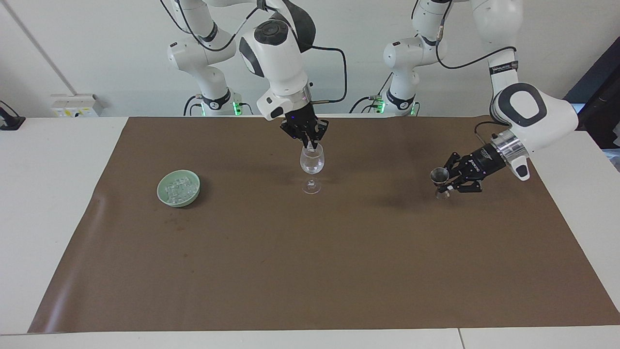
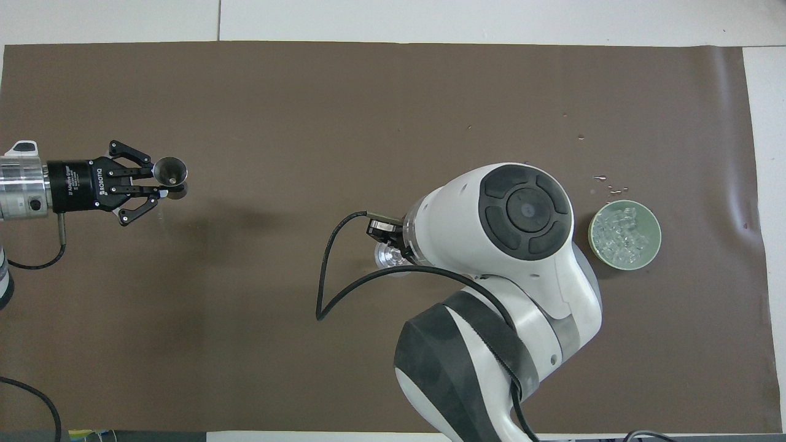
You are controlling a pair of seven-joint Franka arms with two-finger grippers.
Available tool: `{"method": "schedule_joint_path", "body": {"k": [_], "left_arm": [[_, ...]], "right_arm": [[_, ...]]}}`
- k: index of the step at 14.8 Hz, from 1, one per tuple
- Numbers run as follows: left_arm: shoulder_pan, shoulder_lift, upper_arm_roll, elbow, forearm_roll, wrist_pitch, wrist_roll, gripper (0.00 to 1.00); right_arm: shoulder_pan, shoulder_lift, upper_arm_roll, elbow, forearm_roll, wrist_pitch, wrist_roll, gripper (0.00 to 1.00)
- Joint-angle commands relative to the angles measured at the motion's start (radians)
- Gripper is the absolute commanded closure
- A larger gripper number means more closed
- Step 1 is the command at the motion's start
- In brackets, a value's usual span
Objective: Pour wine and add ice with both arms
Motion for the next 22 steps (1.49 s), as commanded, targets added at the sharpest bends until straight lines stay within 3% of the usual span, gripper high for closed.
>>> {"method": "schedule_joint_path", "body": {"k": [1, 6, 7, 8, 10, 13, 15, 17, 18, 19, 22], "left_arm": [[0.1, 0.16, -0.01, 0.1, -0.097, -0.153, 0.109, 1.0], [0.229, 0.29, -0.015, 0.102, -0.189, -0.251, 0.213, 1.0], [0.233, 0.298, -0.013, 0.099, -0.2, -0.263, 0.231, 1.0], [0.24, 0.301, -0.013, 0.091, -0.211, -0.27, 0.235, 1.0], [0.263, 0.307, -0.013, 0.059, -0.232, -0.274, 0.27, 1.0], [0.276, 0.297, -0.012, 0.004, -0.232, -0.274, 0.293, 1.0], [0.287, 0.283, -0.013, -0.033, -0.235, -0.273, 0.333, 1.0], [0.29, 0.28, -0.012, -0.045, -0.235, -0.271, 0.353, 1.0], [0.292, 0.278, -0.012, -0.045, -0.235, -0.273, 0.353, 0.93], [0.29, 0.277, -0.012, -0.045, -0.235, -0.277, 0.353, 0.01], [0.292, 0.277, -0.01, -0.036, -0.232, -0.288, 0.353, 0.0]], "right_arm": [[0.018, -0.028, 0.001, -0.05, 0.009, 0.041, 0.018, 0.91], [0.019, -0.038, 0.003, -0.078, 0.011, 0.043, 0.021, 0.82], [0.019, -0.038, 0.001, -0.078, 0.011, 0.044, 0.023, 0.72], [0.021, -0.038, 0.003, -0.078, 0.011, 0.044, 0.024, 0.54], [0.021, -0.035, 0.001, -0.064, 0.009, 0.029, 0.024, 0.32], [0.007, -0.025, 0.0, -0.008, -0.004, 0.012, 0.018, 0.27], [-0.031, -0.032, -0.008, 0.028, -0.012, -0.005, 0.006, 0.0], [-0.082, -0.054, -0.008, 0.029, -0.069, -0.032, -0.063, 0.0], [-0.111, -0.067, -0.009, 0.029, -0.09, -0.072, -0.122, 0.0], [-0.155, -0.086, -0.009, 0.028, -0.095, -0.117, -0.182, 0.0], [-0.288, -0.141, -0.009, 0.026, -0.095, -0.239, -0.349, 0.0]]}}
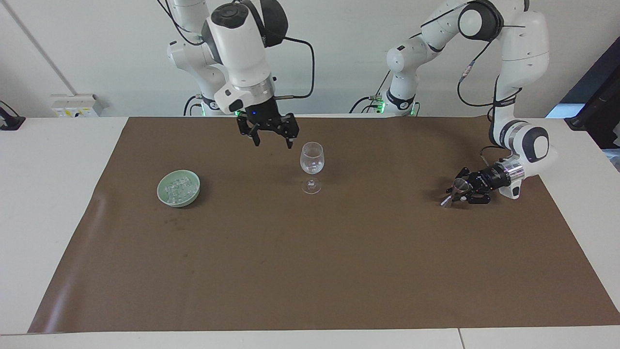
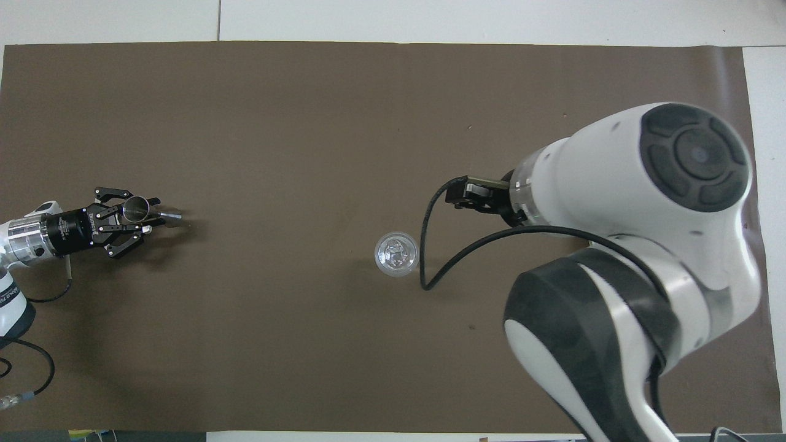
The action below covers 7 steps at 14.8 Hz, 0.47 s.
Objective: Pour wine and add ice with both arms
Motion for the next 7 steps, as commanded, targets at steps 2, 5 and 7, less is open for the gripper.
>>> {"method": "schedule_joint_path", "body": {"k": [2, 5, 7], "left_arm": [[0.017, -0.024, -0.005, -0.008, -0.009, -0.026, 0.015, 0.0], [0.032, -0.024, 0.02, 0.052, 0.067, -0.033, 0.016, 0.0], [0.041, -0.024, 0.026, 0.108, 0.147, -0.032, 0.018, 0.0]], "right_arm": [[-0.166, -0.078, 0.012, -0.011, -0.006, -0.137, -0.178, 0.0], [-0.284, -0.107, 0.011, -0.013, -0.006, -0.223, -0.285, 0.0], [-0.352, -0.11, 0.011, -0.017, -0.002, -0.253, -0.342, 0.0]]}}
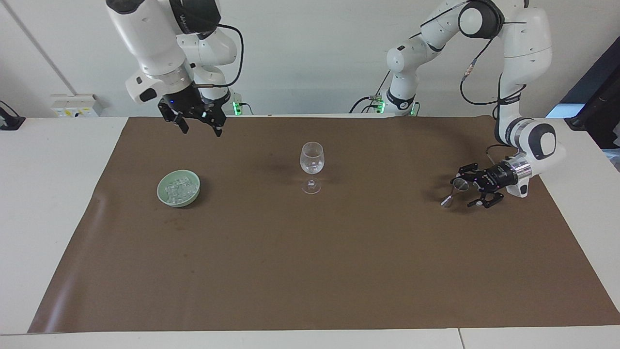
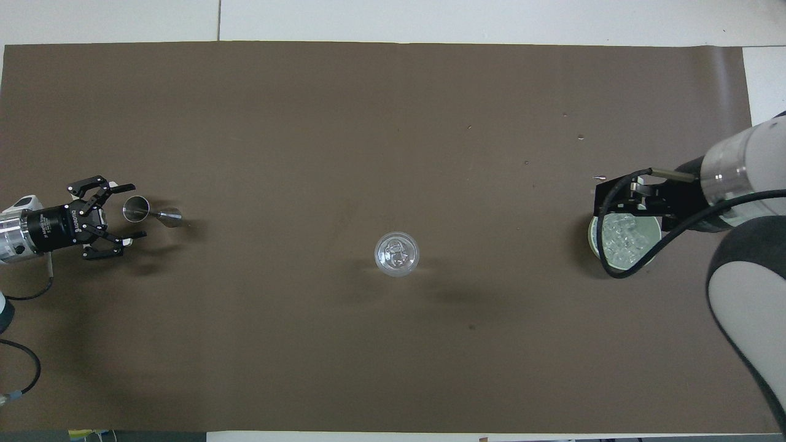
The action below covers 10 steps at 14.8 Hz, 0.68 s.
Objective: Pour wine and add ice with both arms
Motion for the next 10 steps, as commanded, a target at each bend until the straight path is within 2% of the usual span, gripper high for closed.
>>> {"method": "schedule_joint_path", "body": {"k": [1, 3, 4, 6, 8, 10], "left_arm": [[0.032, -0.012, 0.016, 0.081, 0.103, -0.026, 0.006, 0.0], [0.035, -0.015, 0.018, 0.15, 0.196, -0.025, 0.008, 0.0], [0.035, -0.018, 0.018, 0.184, 0.242, -0.017, 0.009, 0.0], [0.032, -0.024, 0.018, 0.239, 0.296, -0.025, 0.025, 0.0], [0.011, -0.053, 0.01, 0.296, 0.396, -0.026, 0.121, 0.0], [-0.081, -0.116, 0.007, 0.325, 0.565, -0.008, 0.166, 0.0]], "right_arm": [[-0.091, -0.012, 0.015, -0.016, 0.001, -0.029, -0.094, 0.0], [-0.125, -0.009, 0.009, -0.012, -0.029, -0.043, -0.147, 0.0], [-0.114, 0.0, -0.023, 0.0, -0.067, -0.072, -0.189, 0.0], [-0.102, 0.008, -0.089, 0.069, -0.097, -0.123, -0.3, 0.0], [-0.099, 0.026, -0.145, 0.138, -0.097, -0.16, -0.376, 0.0], [-0.097, 0.041, -0.159, 0.162, -0.098, -0.183, -0.421, 0.0]]}}
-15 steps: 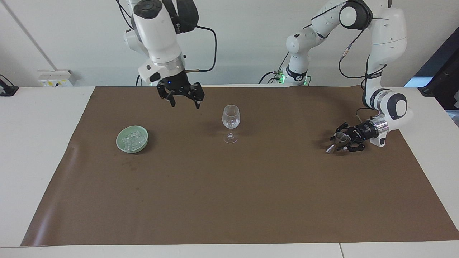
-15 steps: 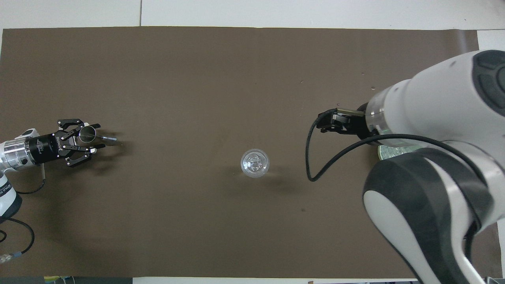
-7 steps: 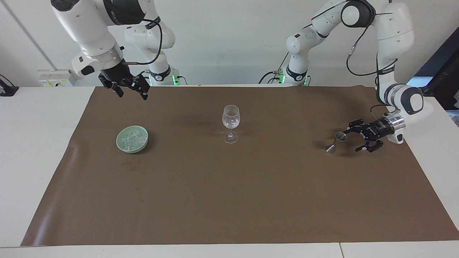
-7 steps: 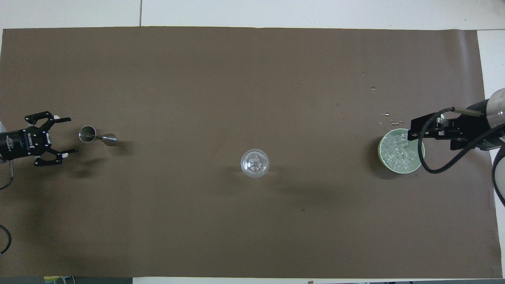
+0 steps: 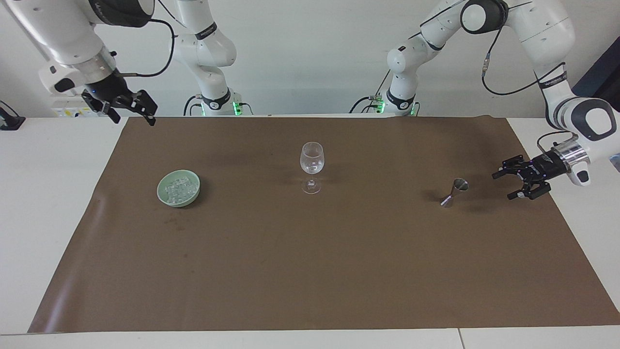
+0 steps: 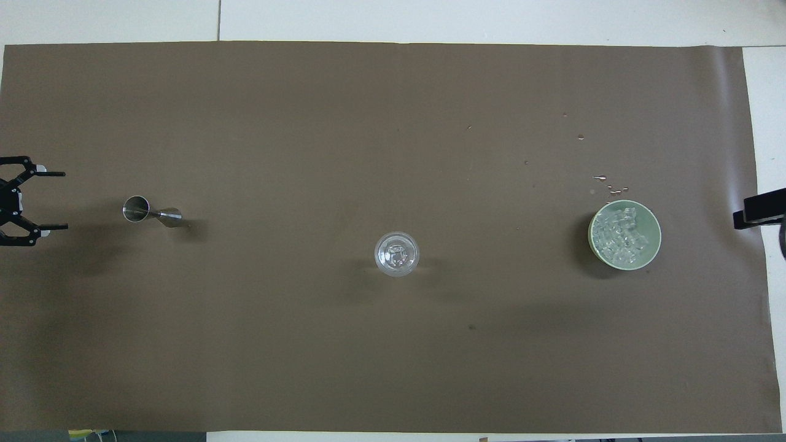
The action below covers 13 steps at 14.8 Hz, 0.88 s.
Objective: Pour wine and add ice with both arms
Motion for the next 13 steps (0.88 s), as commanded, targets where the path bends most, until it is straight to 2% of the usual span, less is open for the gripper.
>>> {"method": "schedule_joint_path", "body": {"k": [1, 3, 4, 5, 8, 13], "left_arm": [[-0.139, -0.084, 0.005, 0.062, 0.237, -0.009, 0.038, 0.0], [-0.207, -0.137, 0.005, 0.065, 0.34, -0.024, 0.064, 0.0], [-0.236, -0.165, 0.005, 0.064, 0.355, -0.026, 0.096, 0.0], [-0.268, -0.188, 0.005, 0.062, 0.368, -0.026, 0.135, 0.0], [-0.375, -0.254, 0.005, 0.056, 0.511, -0.03, 0.288, 0.0], [-0.515, -0.322, 0.005, 0.045, 0.646, -0.015, 0.448, 0.0]], "right_arm": [[0.008, 0.046, -0.011, 0.068, -0.011, -0.06, -0.042, 0.0], [0.029, 0.043, -0.012, 0.068, -0.011, -0.082, -0.026, 0.0], [0.031, 0.043, -0.009, 0.068, -0.012, -0.082, -0.013, 0.0], [0.03, 0.041, -0.008, 0.07, -0.011, -0.083, -0.013, 0.0], [0.03, 0.038, -0.014, 0.082, -0.011, -0.079, -0.024, 0.0], [0.028, 0.031, -0.015, 0.097, -0.011, -0.087, -0.015, 0.0]]}}
